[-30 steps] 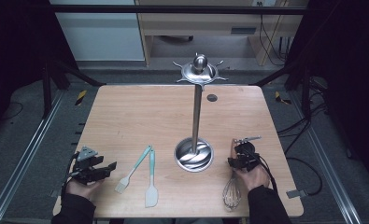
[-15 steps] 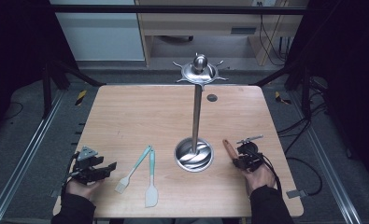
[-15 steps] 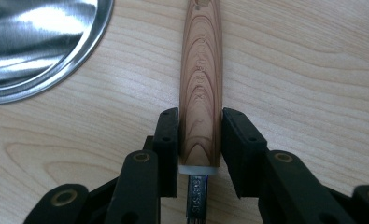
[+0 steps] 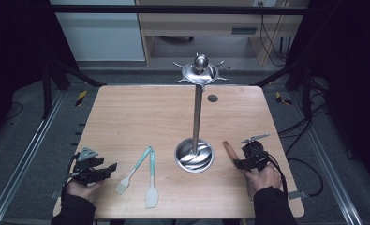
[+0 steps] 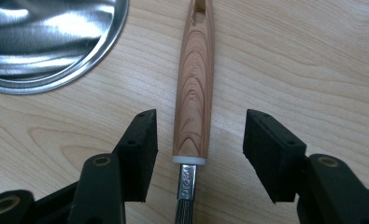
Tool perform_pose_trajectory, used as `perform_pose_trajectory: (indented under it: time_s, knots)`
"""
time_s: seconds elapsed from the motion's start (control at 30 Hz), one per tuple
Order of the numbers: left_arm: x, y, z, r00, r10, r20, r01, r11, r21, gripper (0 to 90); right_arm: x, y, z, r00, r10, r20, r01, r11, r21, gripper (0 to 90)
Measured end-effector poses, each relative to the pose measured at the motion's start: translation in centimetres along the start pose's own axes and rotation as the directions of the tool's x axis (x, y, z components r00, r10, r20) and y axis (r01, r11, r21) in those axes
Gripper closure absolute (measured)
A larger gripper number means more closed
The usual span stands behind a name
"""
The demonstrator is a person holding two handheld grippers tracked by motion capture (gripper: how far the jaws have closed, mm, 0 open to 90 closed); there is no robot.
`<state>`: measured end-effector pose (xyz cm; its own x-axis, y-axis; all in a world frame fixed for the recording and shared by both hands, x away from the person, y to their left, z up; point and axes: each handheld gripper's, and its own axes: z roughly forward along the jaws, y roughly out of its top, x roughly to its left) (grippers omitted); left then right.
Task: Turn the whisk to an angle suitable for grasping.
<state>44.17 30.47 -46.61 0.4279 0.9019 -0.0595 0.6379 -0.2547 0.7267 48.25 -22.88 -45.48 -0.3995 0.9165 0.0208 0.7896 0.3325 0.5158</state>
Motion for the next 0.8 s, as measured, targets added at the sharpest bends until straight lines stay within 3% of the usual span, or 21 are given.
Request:
perform_pose_trajectory:
  time_s: [0.17, 0.53, 0.8]
  knots:
    - [0.0, 0.0, 0.0, 1.0000, 0.000, 0.000, 0.000, 1.0000, 0.002, 36.8, 0.5, 0.1, 0.9, 0.9994, -0.036, -0.005, 0.036, 0.999, 0.041, 50.3]
    - [0.0, 0.0, 0.2, 1.0000, -0.001, 0.001, 0.001, 0.9999, 0.012, 36.9, 0.7, 0.3, 1.7, 0.9992, -0.039, 0.012, 0.037, 0.995, 0.088, 66.2]
    - [-0.1, 0.0, 0.2, 1.0000, 0.000, 0.001, 0.000, 0.9998, 0.017, 36.9, 0.8, 0.4, 2.2, 0.9990, -0.039, 0.023, 0.036, 0.993, 0.108, 65.6]
